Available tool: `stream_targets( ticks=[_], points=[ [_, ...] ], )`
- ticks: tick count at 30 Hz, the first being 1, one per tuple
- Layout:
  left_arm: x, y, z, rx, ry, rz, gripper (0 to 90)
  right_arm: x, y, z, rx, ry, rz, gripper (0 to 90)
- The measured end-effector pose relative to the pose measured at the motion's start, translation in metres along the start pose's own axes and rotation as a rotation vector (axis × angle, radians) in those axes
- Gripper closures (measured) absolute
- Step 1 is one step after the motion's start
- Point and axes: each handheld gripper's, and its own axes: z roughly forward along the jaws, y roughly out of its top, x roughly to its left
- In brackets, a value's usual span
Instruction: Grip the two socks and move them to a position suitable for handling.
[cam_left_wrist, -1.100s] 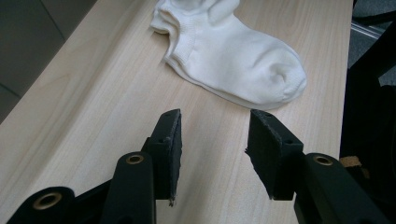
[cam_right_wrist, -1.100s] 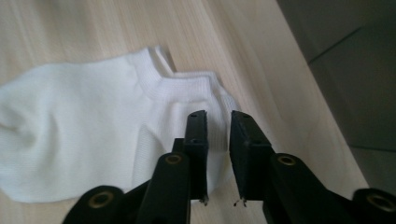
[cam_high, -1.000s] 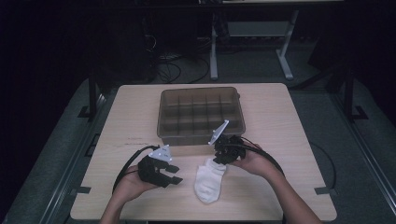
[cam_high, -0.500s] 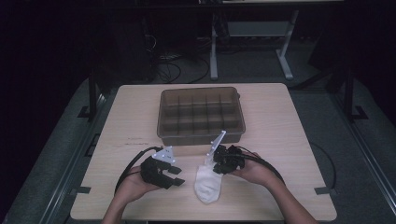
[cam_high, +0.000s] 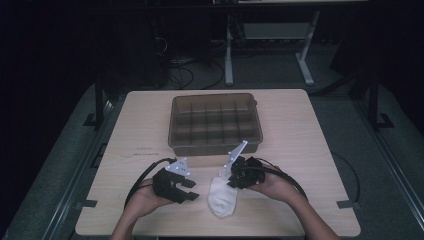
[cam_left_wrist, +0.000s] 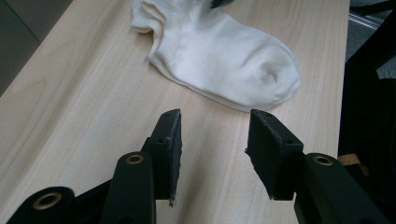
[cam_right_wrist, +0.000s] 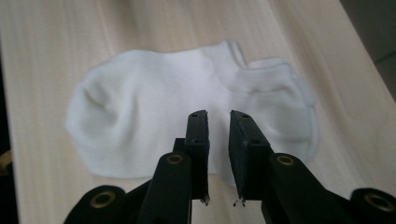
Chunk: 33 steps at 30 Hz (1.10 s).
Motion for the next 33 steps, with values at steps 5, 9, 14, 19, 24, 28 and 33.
stream_targets(
  ticks=[5, 9, 14, 19, 24, 28, 33],
  points=[
    [0.000, 0.000, 0.000, -0.001, -0.002, -0.003, 54.7, 0.014, 0.004, 0.004, -0.020, 0.053, -0.030, 78.0],
    [0.001, 0.000, -0.001, 0.002, -0.002, -0.003, 54.7, 0.023, 0.008, 0.014, -0.002, 0.073, -0.052, 77.9],
    [0.001, -0.001, -0.002, -0.001, -0.003, -0.008, 54.7, 0.026, 0.010, 0.027, 0.008, 0.092, -0.067, 77.9],
    [0.001, -0.002, -0.002, -0.003, -0.003, -0.007, 54.7, 0.029, 0.009, 0.031, -0.002, 0.104, -0.100, 78.3],
    [0.000, -0.002, -0.001, 0.001, -0.003, -0.005, 54.7, 0.032, 0.004, 0.030, 0.005, 0.128, -0.146, 78.5],
    [0.002, -0.003, 0.001, 0.004, -0.010, -0.013, 54.7, 0.032, -0.002, 0.027, 0.012, 0.155, -0.157, 77.9],
    [0.002, -0.003, 0.001, 0.004, -0.006, -0.012, 54.7, 0.029, -0.005, 0.018, -0.024, 0.124, -0.114, 75.5]
  ],
)
